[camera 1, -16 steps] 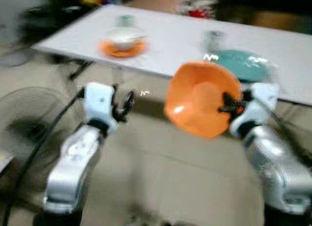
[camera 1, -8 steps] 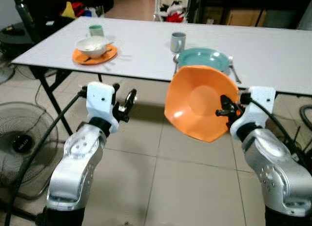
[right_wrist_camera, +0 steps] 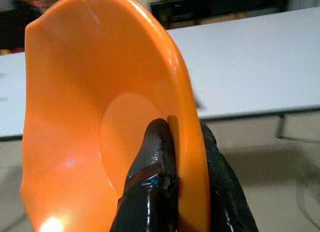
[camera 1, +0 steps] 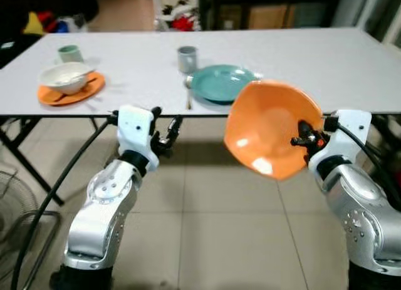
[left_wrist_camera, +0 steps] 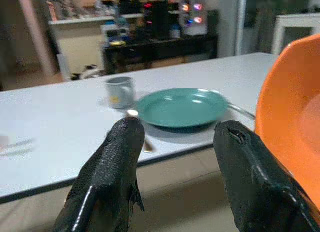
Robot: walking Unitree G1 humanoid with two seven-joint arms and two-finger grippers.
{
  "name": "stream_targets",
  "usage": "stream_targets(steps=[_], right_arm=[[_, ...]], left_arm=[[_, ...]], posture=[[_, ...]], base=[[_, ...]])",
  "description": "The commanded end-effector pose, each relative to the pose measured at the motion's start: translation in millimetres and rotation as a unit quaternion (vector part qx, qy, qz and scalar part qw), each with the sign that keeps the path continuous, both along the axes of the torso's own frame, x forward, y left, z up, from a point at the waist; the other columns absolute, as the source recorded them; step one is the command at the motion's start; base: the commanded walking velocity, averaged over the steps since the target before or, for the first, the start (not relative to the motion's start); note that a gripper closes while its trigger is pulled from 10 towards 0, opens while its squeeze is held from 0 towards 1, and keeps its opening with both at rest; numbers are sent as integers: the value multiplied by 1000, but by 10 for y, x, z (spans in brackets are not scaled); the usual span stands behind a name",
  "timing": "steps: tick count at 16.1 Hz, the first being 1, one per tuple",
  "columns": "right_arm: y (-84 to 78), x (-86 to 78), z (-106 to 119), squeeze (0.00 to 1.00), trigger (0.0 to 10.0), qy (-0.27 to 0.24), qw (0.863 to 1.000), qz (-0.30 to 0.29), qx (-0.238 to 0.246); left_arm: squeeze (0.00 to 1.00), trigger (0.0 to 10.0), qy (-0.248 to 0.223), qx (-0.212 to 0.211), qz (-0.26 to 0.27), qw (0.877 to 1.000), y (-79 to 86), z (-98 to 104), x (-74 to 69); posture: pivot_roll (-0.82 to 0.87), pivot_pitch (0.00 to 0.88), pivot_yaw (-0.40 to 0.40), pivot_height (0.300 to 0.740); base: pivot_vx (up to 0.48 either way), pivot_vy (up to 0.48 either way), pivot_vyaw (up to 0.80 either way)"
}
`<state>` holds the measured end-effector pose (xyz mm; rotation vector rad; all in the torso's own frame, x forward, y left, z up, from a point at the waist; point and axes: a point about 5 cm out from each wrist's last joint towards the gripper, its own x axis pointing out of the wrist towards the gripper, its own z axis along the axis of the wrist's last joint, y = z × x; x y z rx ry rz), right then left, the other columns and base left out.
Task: Setting the table
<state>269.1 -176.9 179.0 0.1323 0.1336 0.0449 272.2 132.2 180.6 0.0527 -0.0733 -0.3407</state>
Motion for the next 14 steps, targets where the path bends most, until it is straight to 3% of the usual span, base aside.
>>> stream_targets(steps=[1,14], right_arm=[[129,30,96,0,10000,-20,999,35,17],[93,86,168,0,10000,-26,998,43,46]], left_arm=[[0,10000,0,6,12,1000,73,-2,10],[0,10000,-3,6,6,1000,74,-28,-5]], posture=[[71,0,22,740],[74,0,8,740]], base=[[398,0,0],[399,0,0]])
